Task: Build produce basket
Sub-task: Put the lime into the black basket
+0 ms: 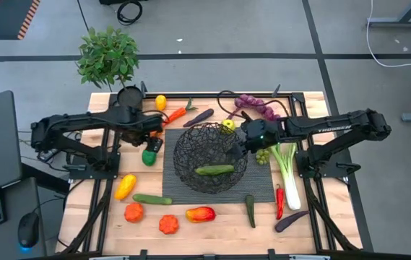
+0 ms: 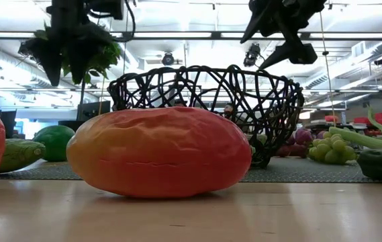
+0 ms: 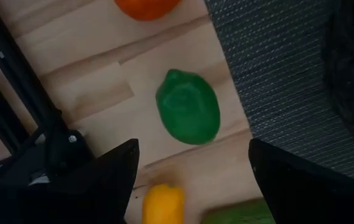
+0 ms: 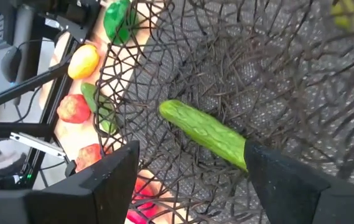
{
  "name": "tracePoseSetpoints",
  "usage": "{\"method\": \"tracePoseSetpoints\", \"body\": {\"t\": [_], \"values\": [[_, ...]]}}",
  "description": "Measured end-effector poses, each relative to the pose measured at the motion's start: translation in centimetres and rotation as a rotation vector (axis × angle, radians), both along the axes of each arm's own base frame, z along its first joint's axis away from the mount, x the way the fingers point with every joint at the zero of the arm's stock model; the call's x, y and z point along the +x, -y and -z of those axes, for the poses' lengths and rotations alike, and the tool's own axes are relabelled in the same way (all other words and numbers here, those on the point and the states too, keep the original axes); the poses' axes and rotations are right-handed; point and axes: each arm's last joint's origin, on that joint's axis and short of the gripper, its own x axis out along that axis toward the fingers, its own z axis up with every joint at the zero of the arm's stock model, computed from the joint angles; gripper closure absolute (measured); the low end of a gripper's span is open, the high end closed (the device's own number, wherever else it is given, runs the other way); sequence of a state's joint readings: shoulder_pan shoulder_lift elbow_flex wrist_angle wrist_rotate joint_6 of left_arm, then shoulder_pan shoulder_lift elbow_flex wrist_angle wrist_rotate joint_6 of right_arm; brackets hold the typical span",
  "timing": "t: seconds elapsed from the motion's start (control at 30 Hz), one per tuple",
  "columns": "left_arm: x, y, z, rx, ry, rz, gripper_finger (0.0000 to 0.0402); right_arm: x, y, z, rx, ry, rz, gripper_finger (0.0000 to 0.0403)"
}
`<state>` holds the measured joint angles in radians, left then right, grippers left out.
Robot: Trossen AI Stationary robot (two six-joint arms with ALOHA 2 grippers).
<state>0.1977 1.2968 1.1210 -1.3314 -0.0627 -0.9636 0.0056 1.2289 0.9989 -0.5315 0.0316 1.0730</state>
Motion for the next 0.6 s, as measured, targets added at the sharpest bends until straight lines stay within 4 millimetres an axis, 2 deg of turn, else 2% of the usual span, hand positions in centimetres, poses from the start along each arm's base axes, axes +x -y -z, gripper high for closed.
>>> {"method": "tracePoseSetpoints", "body": {"t": [0.2, 0.47, 0.6], "values": [[1.3, 0.6, 1.6, -0.028, -0.069, 0.035, 0.0092, -1.2, 0.6, -0.8, -0.059, -0.001, -0.001, 0.0108], [-0.2, 1.5, 6.9, -0.237, -0.022, -0.041, 0.0092, -2.4, 0.8, -0.8, -0.110, -0.059, -0.040, 0.0108], [-0.7, 1.6, 7.3, -0.241, 0.015, -0.109, 0.0092, -2.6, 0.7, -0.8, -0.115, -0.080, -0.047, 0.0108]]}}
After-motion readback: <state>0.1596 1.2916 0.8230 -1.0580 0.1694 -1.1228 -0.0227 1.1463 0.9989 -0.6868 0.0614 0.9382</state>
